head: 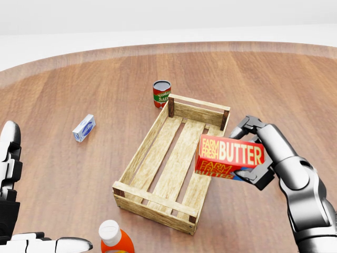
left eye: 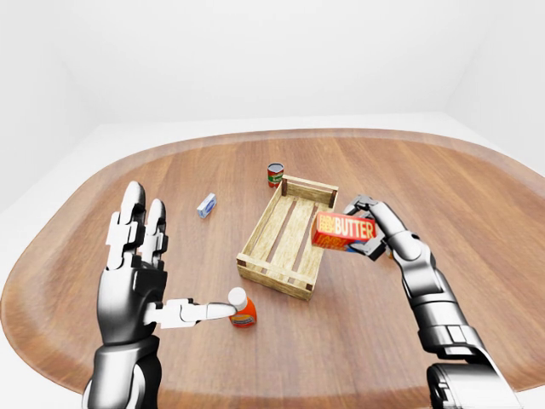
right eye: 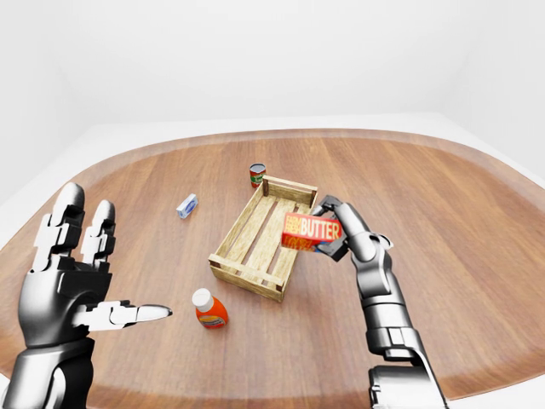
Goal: Pick up the butter and put it in the tray.
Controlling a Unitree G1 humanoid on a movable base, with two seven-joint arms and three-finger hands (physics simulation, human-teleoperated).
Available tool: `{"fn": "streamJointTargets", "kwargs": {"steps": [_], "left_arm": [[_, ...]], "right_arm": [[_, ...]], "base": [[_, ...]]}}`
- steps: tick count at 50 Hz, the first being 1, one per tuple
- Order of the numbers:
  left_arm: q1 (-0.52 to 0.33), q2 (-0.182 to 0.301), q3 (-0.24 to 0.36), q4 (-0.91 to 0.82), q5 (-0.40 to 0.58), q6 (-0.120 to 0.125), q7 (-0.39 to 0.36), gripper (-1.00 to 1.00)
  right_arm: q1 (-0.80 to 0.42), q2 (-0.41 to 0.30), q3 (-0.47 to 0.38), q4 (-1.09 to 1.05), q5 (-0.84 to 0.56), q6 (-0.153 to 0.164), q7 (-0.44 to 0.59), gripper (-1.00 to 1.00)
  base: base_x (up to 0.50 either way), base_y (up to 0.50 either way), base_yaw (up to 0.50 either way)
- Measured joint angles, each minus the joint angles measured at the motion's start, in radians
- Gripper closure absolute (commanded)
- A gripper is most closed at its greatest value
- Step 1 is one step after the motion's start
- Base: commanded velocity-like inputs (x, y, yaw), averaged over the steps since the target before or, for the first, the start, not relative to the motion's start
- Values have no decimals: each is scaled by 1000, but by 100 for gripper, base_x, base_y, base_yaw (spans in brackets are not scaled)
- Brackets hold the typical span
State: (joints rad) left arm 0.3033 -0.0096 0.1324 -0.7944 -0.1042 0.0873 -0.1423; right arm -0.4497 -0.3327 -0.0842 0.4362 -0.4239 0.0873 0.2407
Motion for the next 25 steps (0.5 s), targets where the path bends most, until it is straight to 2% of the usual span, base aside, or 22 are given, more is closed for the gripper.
{"fn": "streamJointTargets", "kwargs": {"steps": [25], "left_arm": [[-11, 2, 9, 5, -6, 0, 0, -100]], "right_arm": [[-295, 126, 60, 477, 118, 0, -192, 100]], "base": [[0, 0, 0]]}}
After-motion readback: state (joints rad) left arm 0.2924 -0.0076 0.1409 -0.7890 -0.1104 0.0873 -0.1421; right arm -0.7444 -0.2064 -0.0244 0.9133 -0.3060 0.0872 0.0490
